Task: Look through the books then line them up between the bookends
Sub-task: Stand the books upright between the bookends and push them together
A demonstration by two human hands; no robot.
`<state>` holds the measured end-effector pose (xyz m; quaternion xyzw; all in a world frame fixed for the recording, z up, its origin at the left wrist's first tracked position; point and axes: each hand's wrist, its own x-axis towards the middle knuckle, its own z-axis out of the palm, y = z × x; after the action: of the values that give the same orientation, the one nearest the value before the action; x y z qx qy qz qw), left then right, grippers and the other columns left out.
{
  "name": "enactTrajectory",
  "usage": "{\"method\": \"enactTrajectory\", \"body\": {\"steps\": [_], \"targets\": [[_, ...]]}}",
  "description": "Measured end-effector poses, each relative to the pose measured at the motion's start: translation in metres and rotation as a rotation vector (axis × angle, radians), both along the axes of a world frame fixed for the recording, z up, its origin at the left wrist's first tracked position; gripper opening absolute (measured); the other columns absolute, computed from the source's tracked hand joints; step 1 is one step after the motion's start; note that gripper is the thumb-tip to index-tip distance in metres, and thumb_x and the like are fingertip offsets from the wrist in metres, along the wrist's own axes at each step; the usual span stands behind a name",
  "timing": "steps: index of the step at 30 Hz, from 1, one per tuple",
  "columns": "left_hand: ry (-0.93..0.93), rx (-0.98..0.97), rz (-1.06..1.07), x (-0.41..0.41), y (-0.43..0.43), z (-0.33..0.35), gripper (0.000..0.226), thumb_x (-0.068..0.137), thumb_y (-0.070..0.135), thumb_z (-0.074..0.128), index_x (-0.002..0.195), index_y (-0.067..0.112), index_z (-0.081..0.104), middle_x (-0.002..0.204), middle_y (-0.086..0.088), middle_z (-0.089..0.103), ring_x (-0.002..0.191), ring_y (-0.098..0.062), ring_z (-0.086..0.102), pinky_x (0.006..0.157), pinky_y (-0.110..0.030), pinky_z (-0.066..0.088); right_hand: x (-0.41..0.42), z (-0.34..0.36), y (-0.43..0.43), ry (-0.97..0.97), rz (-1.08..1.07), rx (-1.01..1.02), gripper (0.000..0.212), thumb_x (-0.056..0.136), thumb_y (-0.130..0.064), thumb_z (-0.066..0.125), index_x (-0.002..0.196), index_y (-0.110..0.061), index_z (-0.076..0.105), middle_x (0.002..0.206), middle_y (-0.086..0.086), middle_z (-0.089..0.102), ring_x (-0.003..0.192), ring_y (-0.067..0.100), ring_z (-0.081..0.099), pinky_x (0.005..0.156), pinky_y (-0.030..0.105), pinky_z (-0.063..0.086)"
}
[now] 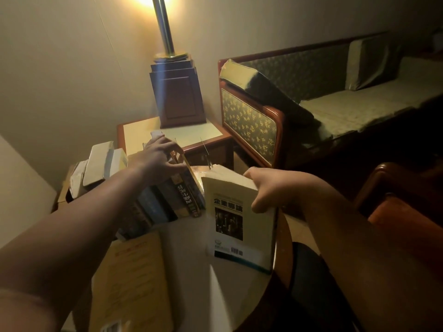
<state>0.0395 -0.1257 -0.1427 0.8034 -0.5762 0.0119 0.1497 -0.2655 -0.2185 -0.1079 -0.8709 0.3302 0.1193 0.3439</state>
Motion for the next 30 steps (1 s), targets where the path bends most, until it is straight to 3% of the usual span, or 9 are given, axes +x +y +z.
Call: {"method": "enactTrajectory", "body": {"steps": [2, 5, 8, 11, 15, 19, 20, 24, 30], "targets": [[-0.002, -0.007, -0.003, -0.001, 0.000, 0.000, 0.046, 0.078, 0.063, 0.065, 0.114, 0.034, 0.060, 0.131, 0.003, 0.046, 0.125, -0.020, 0.039, 0.095, -0.040, 0.045, 0.012, 0.002, 0.006, 0.079, 0.078, -0.051, 0.051, 0.083, -0.022, 0.078, 0.127, -0.012, 0.053, 0.110, 0.005, 0.064, 0.095, 0.018, 0.066, 0.075, 0.029, 0.062], [0.008, -0.009, -0.009, -0.003, 0.000, 0.001, 0.044, 0.079, 0.061, 0.065, 0.114, 0.034, 0.060, 0.133, 0.002, 0.046, 0.128, -0.021, 0.037, 0.099, -0.043, 0.042, 0.028, 0.003, 0.019, 0.105, 0.088, -0.165, 0.047, 0.088, -0.033, 0.073, 0.125, -0.010, 0.057, 0.097, 0.001, 0.063, 0.084, 0.014, 0.063, 0.067, 0.023, 0.058], [0.004, 0.000, -0.006, -0.004, 0.000, 0.002, 0.045, 0.079, 0.060, 0.066, 0.115, 0.033, 0.060, 0.134, 0.001, 0.046, 0.130, -0.022, 0.036, 0.101, -0.044, 0.040, 0.037, -0.001, 0.027, 0.065, 0.118, -0.249, 0.060, 0.090, -0.024, 0.072, 0.142, -0.013, 0.045, 0.120, 0.005, 0.062, 0.098, 0.020, 0.064, 0.069, 0.024, 0.056], [0.008, 0.007, 0.003, -0.004, 0.001, 0.003, 0.046, 0.078, 0.061, 0.065, 0.115, 0.034, 0.060, 0.134, 0.002, 0.045, 0.129, -0.022, 0.037, 0.099, -0.043, 0.042, 0.031, -0.002, 0.031, -0.035, 0.121, -0.204, 0.096, 0.091, -0.010, 0.070, 0.159, -0.041, 0.008, 0.141, 0.005, 0.048, 0.117, 0.025, 0.059, 0.075, 0.033, 0.058], [0.004, 0.008, -0.002, -0.004, 0.000, 0.003, 0.044, 0.078, 0.063, 0.065, 0.113, 0.036, 0.059, 0.134, 0.003, 0.045, 0.128, -0.022, 0.037, 0.099, -0.044, 0.043, 0.017, 0.001, 0.033, -0.111, 0.075, -0.140, 0.091, 0.093, -0.004, 0.065, 0.156, -0.047, 0.015, 0.149, 0.006, 0.041, 0.124, 0.026, 0.056, 0.081, 0.033, 0.058], [-0.002, 0.025, -0.003, -0.001, 0.001, 0.004, 0.046, 0.076, 0.066, 0.064, 0.112, 0.038, 0.059, 0.134, 0.004, 0.044, 0.128, -0.020, 0.037, 0.097, -0.044, 0.047, 0.013, 0.001, 0.035, -0.190, 0.020, -0.144, 0.091, 0.093, 0.004, 0.059, 0.157, -0.045, 0.015, 0.155, 0.005, 0.038, 0.126, 0.025, 0.054, 0.054, 0.016, 0.052], [-0.003, 0.035, -0.005, 0.000, 0.001, 0.004, 0.047, 0.076, 0.067, 0.063, 0.112, 0.038, 0.058, 0.134, 0.004, 0.044, 0.128, -0.020, 0.037, 0.097, -0.044, 0.047, 0.013, 0.003, 0.036, -0.211, 0.006, -0.156, 0.091, 0.093, 0.006, 0.056, 0.158, -0.043, 0.015, 0.157, 0.004, 0.036, 0.127, 0.026, 0.053, 0.053, 0.014, 0.050], [-0.005, 0.055, -0.003, 0.002, 0.002, 0.005, 0.049, 0.074, 0.070, 0.062, 0.111, 0.038, 0.059, 0.133, 0.005, 0.043, 0.126, -0.018, 0.038, 0.094, -0.042, 0.048, 0.018, 0.016, 0.038, -0.266, -0.034, -0.188, 0.090, 0.092, 0.007, 0.053, 0.159, -0.039, 0.013, 0.160, 0.008, 0.032, 0.135, 0.033, 0.047, 0.093, 0.033, 0.057], [0.023, 0.049, 0.004, -0.001, 0.002, 0.009, 0.040, 0.075, 0.059, 0.071, 0.105, 0.034, 0.061, 0.130, 0.005, 0.044, 0.125, -0.016, 0.036, 0.085, -0.030, 0.043, 0.030, 0.042, 0.044, -0.273, -0.056, -0.255, 0.088, 0.091, 0.005, 0.053, 0.159, -0.035, 0.015, 0.159, 0.007, 0.034, 0.129, 0.029, 0.052, 0.095, 0.034, 0.056]]}}
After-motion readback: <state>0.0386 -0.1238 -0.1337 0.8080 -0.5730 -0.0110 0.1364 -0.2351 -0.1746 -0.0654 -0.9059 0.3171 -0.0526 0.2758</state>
